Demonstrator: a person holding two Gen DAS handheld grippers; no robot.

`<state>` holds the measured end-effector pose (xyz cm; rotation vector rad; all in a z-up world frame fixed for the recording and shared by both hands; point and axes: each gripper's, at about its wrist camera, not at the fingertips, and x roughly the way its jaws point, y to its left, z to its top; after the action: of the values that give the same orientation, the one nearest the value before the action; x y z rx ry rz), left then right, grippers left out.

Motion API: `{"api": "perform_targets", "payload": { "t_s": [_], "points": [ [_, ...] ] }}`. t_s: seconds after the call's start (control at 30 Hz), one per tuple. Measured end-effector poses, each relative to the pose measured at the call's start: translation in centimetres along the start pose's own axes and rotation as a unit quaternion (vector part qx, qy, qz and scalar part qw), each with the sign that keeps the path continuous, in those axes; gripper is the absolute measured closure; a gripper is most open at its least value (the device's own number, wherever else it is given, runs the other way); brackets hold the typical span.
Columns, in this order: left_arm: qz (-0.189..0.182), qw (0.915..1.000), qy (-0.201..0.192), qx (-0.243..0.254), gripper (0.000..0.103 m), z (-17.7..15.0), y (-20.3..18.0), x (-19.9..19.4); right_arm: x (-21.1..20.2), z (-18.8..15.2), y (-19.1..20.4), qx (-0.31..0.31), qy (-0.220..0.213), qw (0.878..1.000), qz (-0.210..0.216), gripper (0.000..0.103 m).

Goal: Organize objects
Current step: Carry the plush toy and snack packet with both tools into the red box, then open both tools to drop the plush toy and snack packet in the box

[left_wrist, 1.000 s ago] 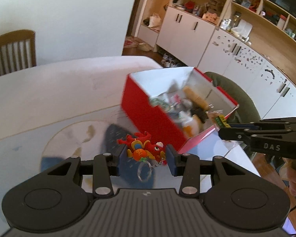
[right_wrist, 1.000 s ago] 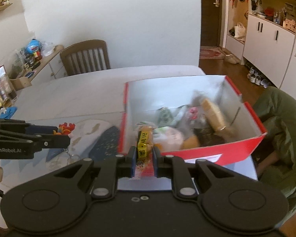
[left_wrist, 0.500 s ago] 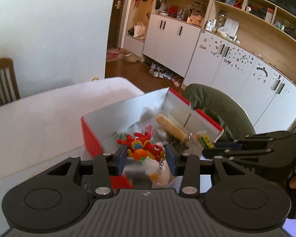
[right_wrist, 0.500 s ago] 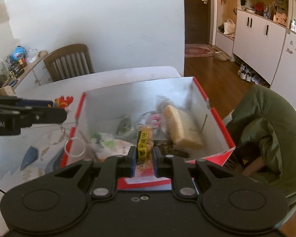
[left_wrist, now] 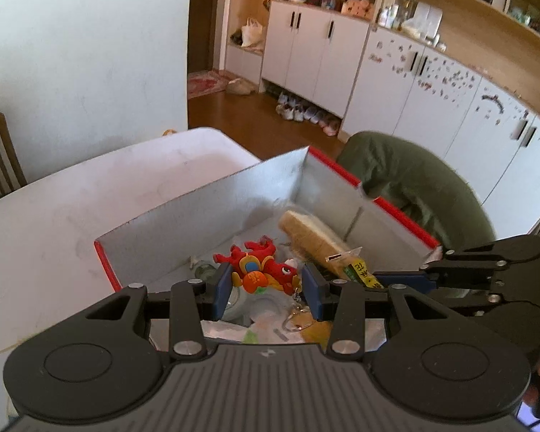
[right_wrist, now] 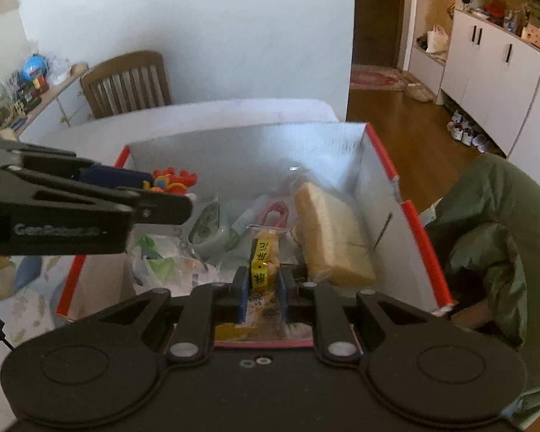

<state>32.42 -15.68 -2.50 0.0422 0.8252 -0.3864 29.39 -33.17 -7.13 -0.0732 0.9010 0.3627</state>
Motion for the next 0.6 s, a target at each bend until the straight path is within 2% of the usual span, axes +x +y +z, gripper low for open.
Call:
{"api": "perform_targets", "payload": {
  "t_s": [0.2,0.3,0.6],
  "points": [
    [0.014,0.9995,0.028,0.0,0.062,-0.3,0.9,2.8,2.2,0.1,0.9,-0.028,0.019,0.999,0.008,0.087],
    [0.001,0.9985,0.054,-0.003,0.062,-0.6,1.3,4.1,3.0,0.3,1.0,-0.042,0.024,0.999,0.008,0.087],
    [0.012,0.9955,0.094,-0.002,0.062,-1.3,1.9,6.3,4.6,0.1,1.3,-0.065,0.039,0.997,0.012,0.086]
  ]
}}
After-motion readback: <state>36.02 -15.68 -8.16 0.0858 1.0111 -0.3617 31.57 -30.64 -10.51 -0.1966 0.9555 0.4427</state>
